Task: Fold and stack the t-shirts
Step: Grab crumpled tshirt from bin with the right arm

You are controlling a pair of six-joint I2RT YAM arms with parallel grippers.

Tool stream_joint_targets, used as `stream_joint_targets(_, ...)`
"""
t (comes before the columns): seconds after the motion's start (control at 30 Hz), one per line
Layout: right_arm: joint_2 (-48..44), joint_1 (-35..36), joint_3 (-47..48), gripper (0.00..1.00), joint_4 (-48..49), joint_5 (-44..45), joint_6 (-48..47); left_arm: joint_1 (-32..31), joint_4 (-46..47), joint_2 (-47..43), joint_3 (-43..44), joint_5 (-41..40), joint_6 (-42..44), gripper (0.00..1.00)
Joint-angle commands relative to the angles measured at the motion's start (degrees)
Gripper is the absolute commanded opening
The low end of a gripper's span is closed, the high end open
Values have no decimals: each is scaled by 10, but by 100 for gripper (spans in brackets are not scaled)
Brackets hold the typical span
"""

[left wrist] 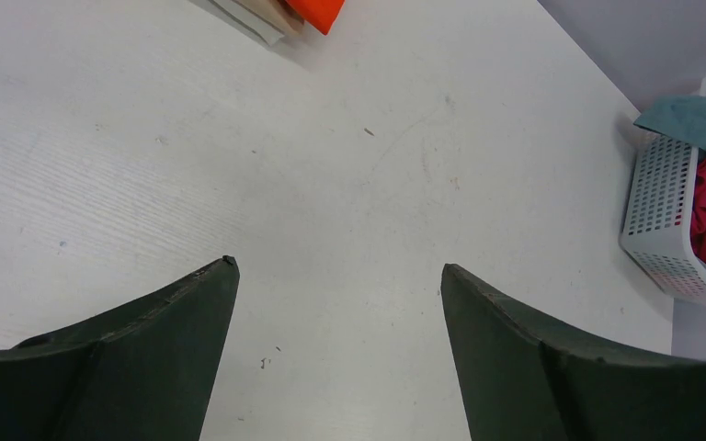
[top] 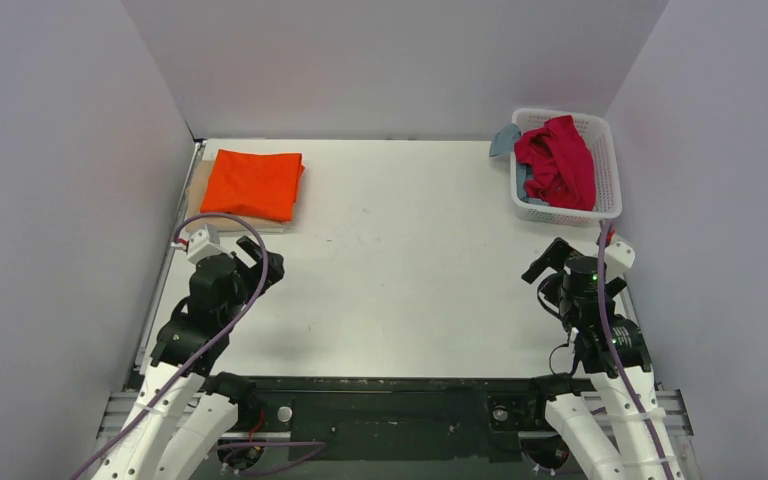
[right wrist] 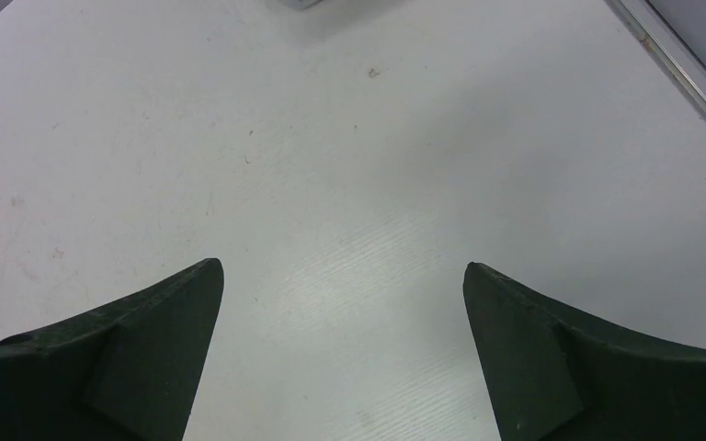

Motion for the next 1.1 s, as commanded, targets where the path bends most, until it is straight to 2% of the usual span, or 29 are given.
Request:
stream_joint_targets(0.0,5,-3,11,100,16,20,-4,0,12,1,20,-8,-1,91)
stream_joint_targets(0.13,26,-3,21,100,45,27,-13,0,23,10,18,1,0,91)
stream_joint_targets(0.27,99,-4,68,100,61,67,-22,-1,36,24,17,7,1,91)
stream_joint_targets(0.4,224,-24,174,100,65,78,-38,0,60,42,10,13,1,91)
stream_joint_targets(0.53,376,-72,287,98,67,9,-53,0,81,68,8,23,3,91)
stream_joint_targets(0.63,498,-100,366,94,65,-50,-60,0,101,89,6,31,4,91)
stream_joint_targets(0.83,685,-146,528,84,65,-55,-67,0,121,144,10,33,13,91)
stream_joint_targets(0.93,776,-158,615,81,68,-51,-100,0,134,163,15,37,20,92)
stream_joint_targets(1.07,871,-164,715,80,66,-89,-207,3,140,190,25,39,28,91)
